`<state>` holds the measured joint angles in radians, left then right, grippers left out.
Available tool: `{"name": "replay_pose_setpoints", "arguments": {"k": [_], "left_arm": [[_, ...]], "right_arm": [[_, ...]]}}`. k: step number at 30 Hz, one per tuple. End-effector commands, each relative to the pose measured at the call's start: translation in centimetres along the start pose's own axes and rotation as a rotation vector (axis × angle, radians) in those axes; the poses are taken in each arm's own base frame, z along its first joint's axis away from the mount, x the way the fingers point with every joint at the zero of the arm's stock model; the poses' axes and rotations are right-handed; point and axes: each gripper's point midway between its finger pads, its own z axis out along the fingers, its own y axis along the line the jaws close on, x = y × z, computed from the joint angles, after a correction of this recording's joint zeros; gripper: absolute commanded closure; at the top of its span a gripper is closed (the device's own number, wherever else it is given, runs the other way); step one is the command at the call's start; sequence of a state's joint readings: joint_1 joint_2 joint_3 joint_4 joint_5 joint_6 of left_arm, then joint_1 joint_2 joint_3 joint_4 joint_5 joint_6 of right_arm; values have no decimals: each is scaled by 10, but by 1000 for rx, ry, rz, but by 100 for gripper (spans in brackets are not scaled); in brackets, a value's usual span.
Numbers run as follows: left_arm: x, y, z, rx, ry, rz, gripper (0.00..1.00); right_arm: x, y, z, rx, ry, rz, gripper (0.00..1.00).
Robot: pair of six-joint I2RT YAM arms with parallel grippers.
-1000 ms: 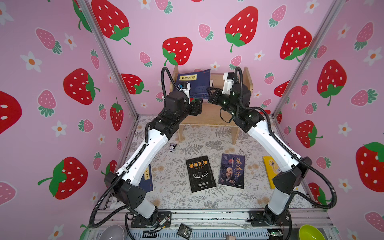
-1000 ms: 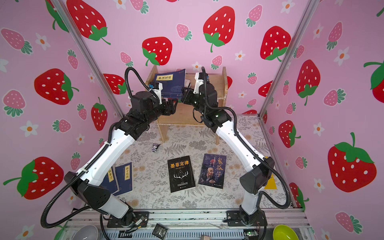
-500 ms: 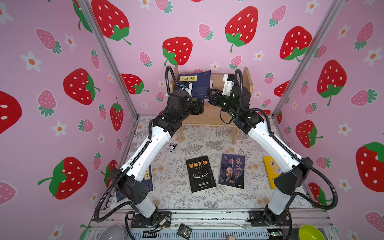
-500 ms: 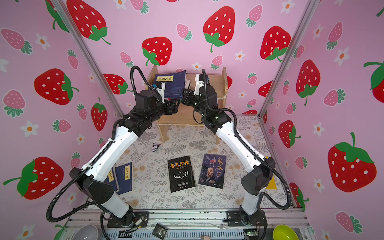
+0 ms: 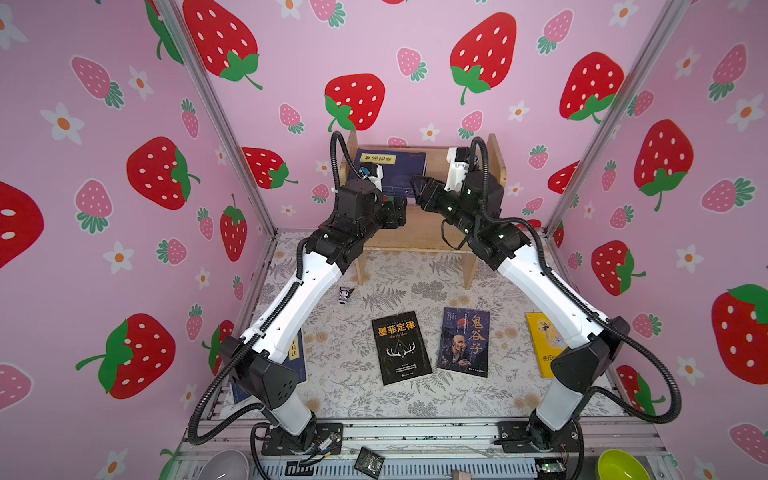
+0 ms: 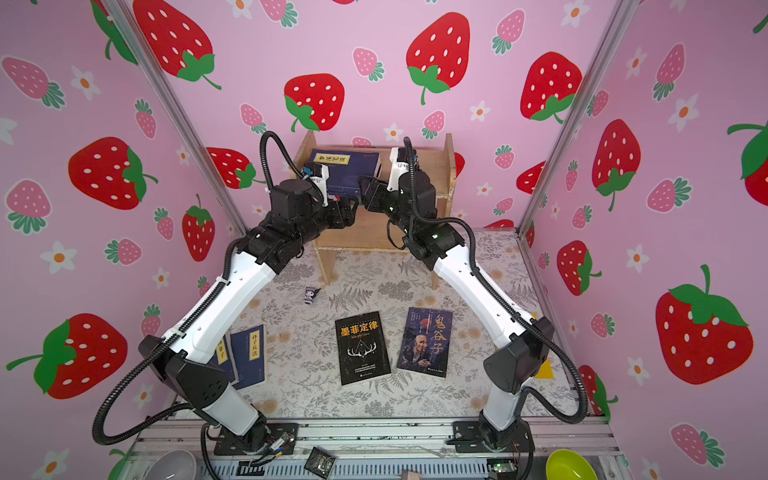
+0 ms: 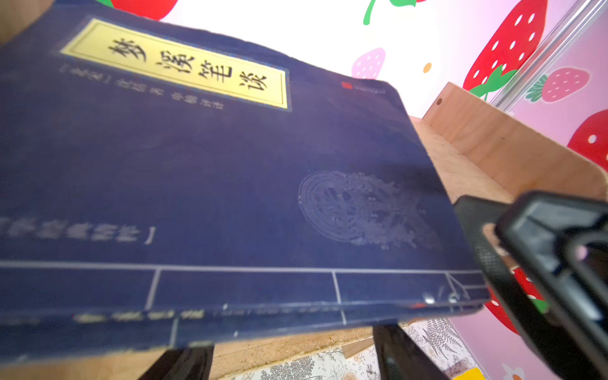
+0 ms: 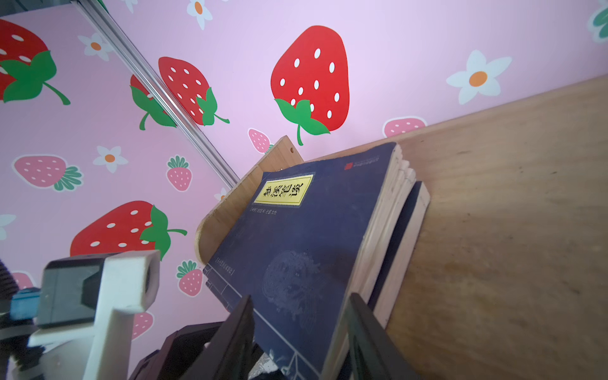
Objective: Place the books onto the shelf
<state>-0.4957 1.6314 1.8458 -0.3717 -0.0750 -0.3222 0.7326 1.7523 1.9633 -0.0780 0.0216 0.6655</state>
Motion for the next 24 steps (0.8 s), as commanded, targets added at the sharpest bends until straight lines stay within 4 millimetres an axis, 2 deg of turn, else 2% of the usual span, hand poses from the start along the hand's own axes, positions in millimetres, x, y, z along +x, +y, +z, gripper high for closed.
{"name": "replay_pose_setpoints", "arguments": {"k": [1,5,9,11,14,17,20,24], "left_arm": [[-26,0,-38,-9,-77,22,23],[-34,4,-76,-22,-98,88,20],[-59,24,-110,-81,-178,107,16],[-72,38,-117,-100,-209,94,16],[-85,55,-116,-100,-222,74,15],[-95,72,-104,-30,-217,8,14],[-101,75,-92,115,-208,-74,13],[-103,77,-76,216,-201,-126,12]], "right_arm": [[-45,8,-27,28,-103,-45,39],[-54,-2,-33,108,-98,-62,34],[-48,-8,-29,139,-66,-50,33],[-43,-11,-25,152,-46,-37,33],[-40,-12,-16,155,-33,-11,33],[-33,-12,-9,170,-3,1,33],[-23,-14,-2,194,17,9,33],[-10,-18,6,223,38,27,34]]}}
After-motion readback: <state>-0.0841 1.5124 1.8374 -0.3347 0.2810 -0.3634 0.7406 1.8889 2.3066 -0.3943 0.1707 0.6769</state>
